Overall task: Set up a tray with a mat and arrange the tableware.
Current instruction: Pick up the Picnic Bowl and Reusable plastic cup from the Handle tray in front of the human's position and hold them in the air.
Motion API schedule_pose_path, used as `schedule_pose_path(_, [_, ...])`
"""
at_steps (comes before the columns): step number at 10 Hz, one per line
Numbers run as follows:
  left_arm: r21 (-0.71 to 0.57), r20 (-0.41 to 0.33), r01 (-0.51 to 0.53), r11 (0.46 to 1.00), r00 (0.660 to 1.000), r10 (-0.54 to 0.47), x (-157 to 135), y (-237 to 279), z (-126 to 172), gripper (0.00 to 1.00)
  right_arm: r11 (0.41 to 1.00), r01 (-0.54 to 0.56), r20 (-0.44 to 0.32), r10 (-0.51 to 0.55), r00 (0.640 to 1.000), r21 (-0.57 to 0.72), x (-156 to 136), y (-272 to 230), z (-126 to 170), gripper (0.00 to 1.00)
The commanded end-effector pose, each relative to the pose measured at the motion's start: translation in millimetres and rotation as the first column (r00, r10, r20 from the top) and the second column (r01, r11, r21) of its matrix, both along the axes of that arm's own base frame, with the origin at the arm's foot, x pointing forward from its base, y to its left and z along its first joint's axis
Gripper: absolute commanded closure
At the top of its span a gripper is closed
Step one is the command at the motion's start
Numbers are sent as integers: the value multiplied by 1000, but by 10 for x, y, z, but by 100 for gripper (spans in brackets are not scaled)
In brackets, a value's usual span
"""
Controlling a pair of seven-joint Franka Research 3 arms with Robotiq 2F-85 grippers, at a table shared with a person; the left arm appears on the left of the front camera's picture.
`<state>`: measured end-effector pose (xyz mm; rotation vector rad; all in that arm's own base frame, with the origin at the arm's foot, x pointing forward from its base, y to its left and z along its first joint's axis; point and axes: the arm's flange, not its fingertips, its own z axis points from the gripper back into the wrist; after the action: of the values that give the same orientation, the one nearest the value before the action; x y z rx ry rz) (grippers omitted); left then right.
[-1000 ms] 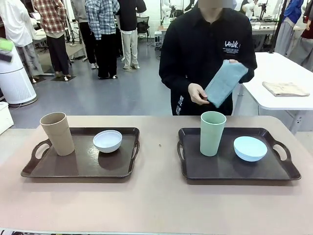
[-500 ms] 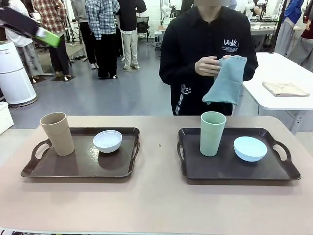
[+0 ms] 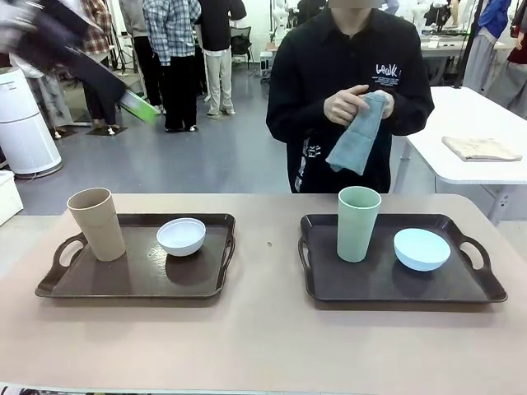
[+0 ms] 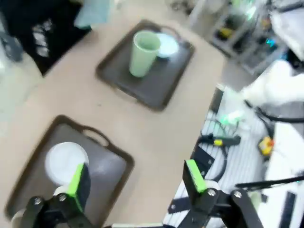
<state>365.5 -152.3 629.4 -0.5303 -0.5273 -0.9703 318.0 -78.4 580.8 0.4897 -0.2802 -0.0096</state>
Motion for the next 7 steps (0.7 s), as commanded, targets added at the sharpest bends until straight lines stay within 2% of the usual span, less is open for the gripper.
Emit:
schedule_pose_path(1, [141, -60, 132, 981, 990, -124, 647, -363, -454, 0, 991, 5, -94, -18, 995, -135, 181, 225, -341, 0])
schedule_pose_path(2, [169, -49, 223, 960, 975, -218, 799, -685, -885, 0, 987, 16, -121, -36, 992, -163, 257, 283, -491, 0])
schedule_pose_path(3, [173, -27, 264, 949, 964, -264, 861, -876, -1181, 0, 978, 40, -136, -69, 988, -205, 324, 331, -635, 0])
schedule_pose_path(4, [169, -31, 258, 951, 966, -257, 904, -1080, -1501, 0, 971, 80, -139, -114, 984, -226, 364, 362, -726, 0])
schedule_pose_path(5, [150, -96, 222, 963, 973, -210, 709, -888, -1210, 0, 986, -4, -122, -17, 992, -164, 265, 365, -571, 0])
schedule_pose_path(7, [150, -96, 222, 963, 973, -210, 709, -888, -1210, 0, 986, -4, -122, -17, 992, -164, 265, 365, -571, 0])
